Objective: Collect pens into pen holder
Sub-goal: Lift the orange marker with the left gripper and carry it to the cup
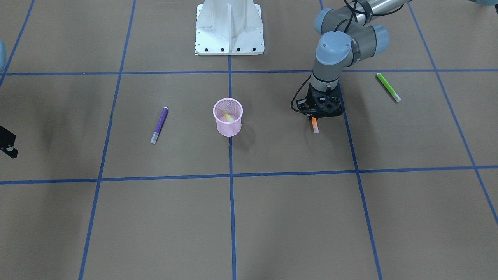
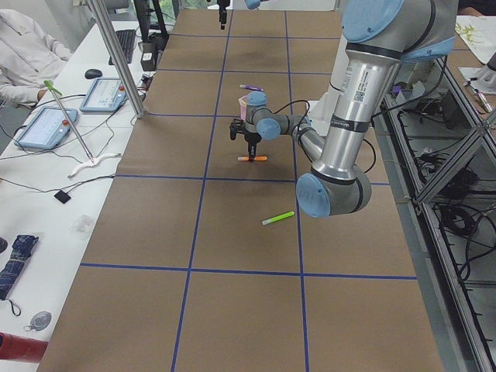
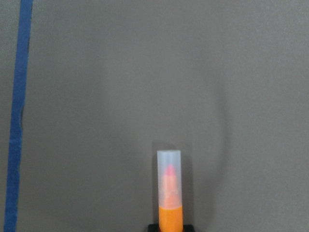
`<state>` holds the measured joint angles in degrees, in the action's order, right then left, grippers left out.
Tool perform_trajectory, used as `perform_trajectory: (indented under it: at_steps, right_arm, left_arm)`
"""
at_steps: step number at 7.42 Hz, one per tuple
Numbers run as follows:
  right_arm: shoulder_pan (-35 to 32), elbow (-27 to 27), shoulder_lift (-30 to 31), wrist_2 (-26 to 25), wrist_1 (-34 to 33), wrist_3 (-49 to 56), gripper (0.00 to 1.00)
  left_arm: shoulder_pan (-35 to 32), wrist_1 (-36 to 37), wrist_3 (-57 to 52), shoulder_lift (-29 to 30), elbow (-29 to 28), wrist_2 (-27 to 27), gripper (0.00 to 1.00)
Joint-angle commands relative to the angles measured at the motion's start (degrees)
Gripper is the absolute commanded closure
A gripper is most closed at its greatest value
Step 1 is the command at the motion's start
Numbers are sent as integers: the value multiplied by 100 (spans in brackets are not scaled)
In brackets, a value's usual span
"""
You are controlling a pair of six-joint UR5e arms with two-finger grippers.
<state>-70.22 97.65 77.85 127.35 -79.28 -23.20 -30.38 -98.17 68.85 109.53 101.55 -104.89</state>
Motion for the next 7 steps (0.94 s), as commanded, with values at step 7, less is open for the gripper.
perform_trajectory:
  at_steps: [7]
  right_arm:
    - [-44,0,-6,0,0,-26,0]
  left_arm:
    - [-293,-3512,-1726,675,176,1005,100]
